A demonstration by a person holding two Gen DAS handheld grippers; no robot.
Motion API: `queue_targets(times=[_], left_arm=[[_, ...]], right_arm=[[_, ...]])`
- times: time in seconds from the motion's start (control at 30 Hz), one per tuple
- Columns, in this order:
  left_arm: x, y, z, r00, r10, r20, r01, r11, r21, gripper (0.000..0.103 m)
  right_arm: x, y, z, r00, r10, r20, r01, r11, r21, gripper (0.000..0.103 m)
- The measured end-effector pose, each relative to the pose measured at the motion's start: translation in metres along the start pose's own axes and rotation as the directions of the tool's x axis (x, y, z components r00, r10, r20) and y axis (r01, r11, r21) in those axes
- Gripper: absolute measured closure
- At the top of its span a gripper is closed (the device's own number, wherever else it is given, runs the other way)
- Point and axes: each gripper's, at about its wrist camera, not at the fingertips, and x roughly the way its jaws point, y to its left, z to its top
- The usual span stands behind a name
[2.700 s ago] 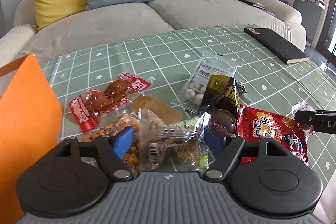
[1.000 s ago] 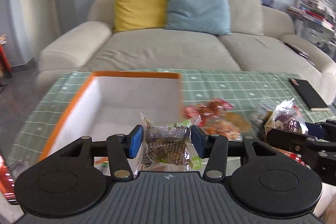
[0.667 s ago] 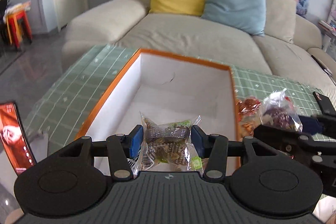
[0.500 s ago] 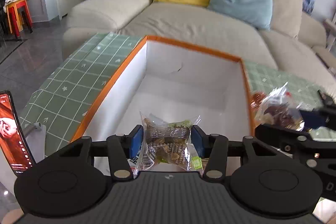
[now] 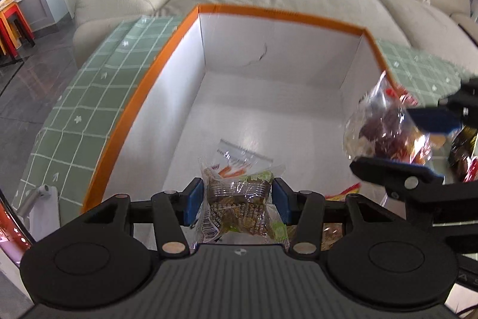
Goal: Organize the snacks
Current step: 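Carry both snacks into the orange box and open both tools to release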
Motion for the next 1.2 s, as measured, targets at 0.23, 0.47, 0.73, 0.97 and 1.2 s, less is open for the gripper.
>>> queue_targets(times=[0.23,0.47,0.73,0.97,1.2], left_arm=[[0.010,-0.001,-0.006,0.998,0.001,-0.066,0.001,1.000,0.022,0.045],[0.010,-0.003,-0.004,0.996,0.010,-0.094,-0.006,0.999,0.046,0.042],[0.010,-0.001,0.000,0.993,0.023,-0.116,-0.019,0.999,0.042,0.035],[0.008,0.002,0.000,0.994,0.039,-0.101,-0.036,0.999,0.025,0.028],[-0.007,0.002,0.004,0.997,0.057,-0.043,-0.056,0.998,0.021,0.025]], right_arm=[[0.016,0.014,0.004,0.999,-0.036,-0.022,0.030,0.979,-0.203,0.063],[0.029,0.012,0.006,0.996,-0.002,-0.086,-0.018,0.973,-0.228,0.063],[0.031,0.007,0.006,0.994,0.022,-0.109,-0.042,0.983,-0.181,0.063],[0.023,0.006,0.005,0.997,0.016,-0.074,-0.028,0.987,-0.158,0.053],[0.006,0.002,0.005,0.999,-0.006,-0.035,0.001,0.991,-0.137,0.044]])
